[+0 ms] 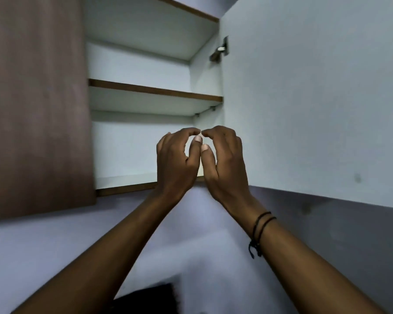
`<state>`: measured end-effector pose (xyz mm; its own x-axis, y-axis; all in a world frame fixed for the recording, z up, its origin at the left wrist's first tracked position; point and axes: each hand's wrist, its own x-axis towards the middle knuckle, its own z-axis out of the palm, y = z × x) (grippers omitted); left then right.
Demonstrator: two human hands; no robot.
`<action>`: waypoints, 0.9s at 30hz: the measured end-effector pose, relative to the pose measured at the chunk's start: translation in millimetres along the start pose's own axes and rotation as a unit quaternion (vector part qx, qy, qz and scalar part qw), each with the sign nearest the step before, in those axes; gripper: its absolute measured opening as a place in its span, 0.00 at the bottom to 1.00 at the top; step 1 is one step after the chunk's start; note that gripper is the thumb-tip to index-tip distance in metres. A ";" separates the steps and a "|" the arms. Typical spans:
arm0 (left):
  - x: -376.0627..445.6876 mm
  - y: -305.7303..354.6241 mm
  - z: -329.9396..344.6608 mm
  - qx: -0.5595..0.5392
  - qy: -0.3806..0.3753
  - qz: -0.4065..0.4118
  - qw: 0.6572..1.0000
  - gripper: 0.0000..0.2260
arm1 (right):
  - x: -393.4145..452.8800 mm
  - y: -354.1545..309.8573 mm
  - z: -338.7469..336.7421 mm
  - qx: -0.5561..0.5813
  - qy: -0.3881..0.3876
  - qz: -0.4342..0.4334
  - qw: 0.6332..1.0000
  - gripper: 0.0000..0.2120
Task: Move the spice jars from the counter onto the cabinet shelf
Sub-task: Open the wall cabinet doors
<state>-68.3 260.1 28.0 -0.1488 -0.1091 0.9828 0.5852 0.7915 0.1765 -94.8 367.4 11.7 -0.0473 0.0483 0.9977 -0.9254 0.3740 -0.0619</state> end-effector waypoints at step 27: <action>-6.5 -186.7 -210.3 0.491 -0.072 0.000 0.868 0.35 | -26.1 -147.1 272.0 0.310 -0.127 0.237 0.912 0.32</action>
<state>-9.0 -13.4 -0.1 -0.2886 -0.0877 0.9534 -0.3650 0.9307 -0.0249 -59.8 59.2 2.1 -0.5095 -0.1776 0.8419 -0.8093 -0.2333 -0.5390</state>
